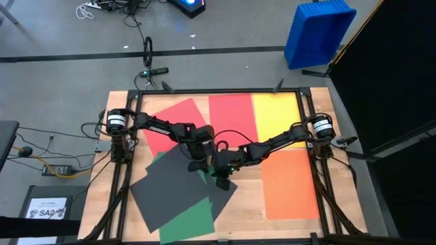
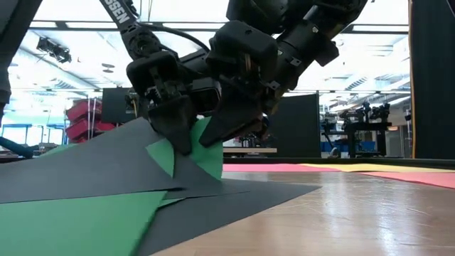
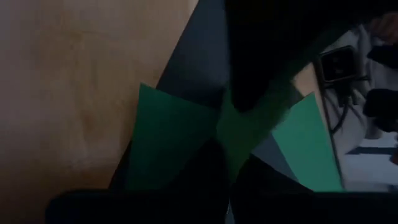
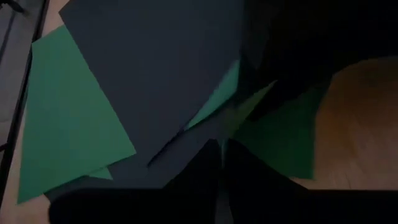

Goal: Organize paper
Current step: Move the green colored paper to the bottom center of the table

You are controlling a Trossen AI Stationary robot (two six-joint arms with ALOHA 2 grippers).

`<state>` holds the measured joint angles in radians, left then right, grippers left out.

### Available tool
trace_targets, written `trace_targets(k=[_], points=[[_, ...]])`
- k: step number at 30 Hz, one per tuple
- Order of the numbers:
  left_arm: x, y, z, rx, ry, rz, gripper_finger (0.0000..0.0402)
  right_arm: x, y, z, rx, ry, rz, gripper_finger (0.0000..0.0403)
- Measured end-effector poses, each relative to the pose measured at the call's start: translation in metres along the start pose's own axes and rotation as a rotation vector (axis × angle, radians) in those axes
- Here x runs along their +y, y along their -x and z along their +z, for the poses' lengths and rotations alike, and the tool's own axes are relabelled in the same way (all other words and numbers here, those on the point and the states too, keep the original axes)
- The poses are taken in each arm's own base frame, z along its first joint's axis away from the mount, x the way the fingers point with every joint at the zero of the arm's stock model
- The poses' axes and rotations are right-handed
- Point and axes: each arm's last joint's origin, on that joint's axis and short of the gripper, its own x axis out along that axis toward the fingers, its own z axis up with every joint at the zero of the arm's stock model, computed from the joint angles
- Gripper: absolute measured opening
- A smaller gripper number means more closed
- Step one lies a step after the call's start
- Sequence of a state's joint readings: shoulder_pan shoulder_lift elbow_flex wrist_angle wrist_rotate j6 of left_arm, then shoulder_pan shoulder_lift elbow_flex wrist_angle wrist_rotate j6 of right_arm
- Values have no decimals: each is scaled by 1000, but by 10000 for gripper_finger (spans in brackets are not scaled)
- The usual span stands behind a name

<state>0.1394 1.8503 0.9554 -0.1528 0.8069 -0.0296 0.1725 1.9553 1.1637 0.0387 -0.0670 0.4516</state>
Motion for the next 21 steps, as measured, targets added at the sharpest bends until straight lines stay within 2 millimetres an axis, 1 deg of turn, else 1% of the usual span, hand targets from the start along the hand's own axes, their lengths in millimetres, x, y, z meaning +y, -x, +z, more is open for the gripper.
trace_targets(k=[6, 13, 21], points=[[-2, 1, 0, 1, 0, -95, 6, -5, 9, 3, 7, -13, -55, 0], [0, 3, 1, -8, 1, -87, 5, -5, 11, 6, -4, -12, -57, 0], [11, 14, 1, -39, 6, -56, 0, -6, 11, 6, -9, -13, -66, 0]])
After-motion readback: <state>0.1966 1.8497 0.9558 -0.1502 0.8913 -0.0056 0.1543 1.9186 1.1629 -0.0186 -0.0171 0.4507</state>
